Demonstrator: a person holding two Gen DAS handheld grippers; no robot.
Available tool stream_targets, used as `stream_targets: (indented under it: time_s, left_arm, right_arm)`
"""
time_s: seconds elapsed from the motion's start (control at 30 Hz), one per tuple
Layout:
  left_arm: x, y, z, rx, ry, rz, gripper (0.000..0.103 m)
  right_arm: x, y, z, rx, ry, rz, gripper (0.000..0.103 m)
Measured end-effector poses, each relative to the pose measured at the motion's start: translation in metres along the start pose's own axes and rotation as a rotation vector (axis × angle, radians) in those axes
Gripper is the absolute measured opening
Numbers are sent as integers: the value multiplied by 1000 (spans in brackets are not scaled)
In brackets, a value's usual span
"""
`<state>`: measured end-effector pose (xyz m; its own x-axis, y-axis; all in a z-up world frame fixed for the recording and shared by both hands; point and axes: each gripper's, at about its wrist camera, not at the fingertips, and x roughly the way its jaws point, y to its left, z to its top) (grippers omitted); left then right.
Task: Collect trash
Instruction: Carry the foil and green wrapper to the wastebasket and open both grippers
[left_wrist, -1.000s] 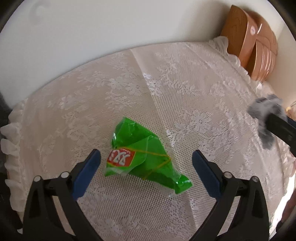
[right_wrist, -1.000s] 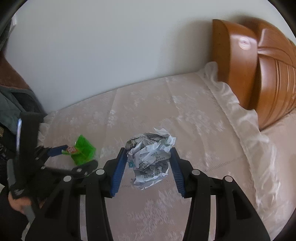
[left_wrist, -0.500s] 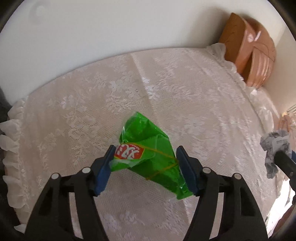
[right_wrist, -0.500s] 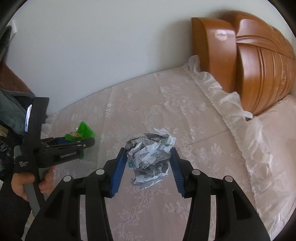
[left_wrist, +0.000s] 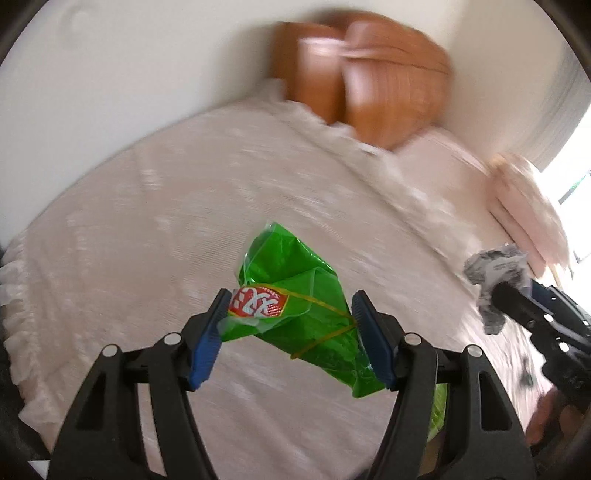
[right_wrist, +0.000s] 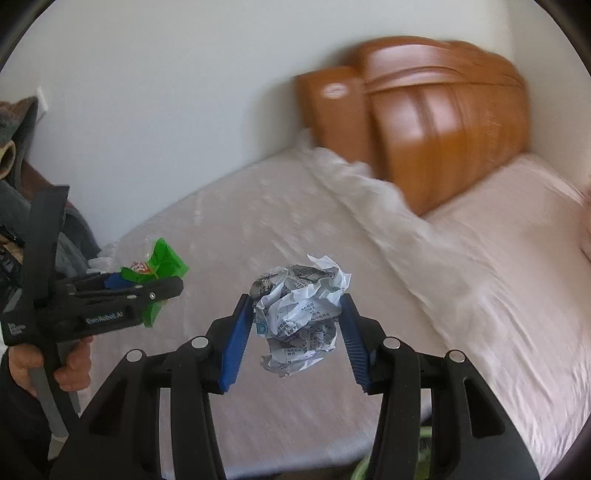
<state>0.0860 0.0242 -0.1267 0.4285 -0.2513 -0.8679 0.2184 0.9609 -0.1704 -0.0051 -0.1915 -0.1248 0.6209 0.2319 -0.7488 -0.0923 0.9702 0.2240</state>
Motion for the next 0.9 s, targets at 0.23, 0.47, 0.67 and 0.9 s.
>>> stream_targets:
  time_s: [0.23,0.47,0.67,0.9]
  left_arm:
    - [-9,-119,-31,213,38,-130,65]
    - [-10,-208,-56,396,48,-221,65]
    - [-10,-255,-80,502,73,-247,65]
    - [19,-288,-104,593,161,-257,65]
  right_arm:
    - [-77,-75,-81,175,-6,-164,49]
    - [-106,-128,-142,314,17,-266,50]
    - [-61,-154,-187,355,164,-297,66]
    - [-74,-186,-214,430,181,-462,101]
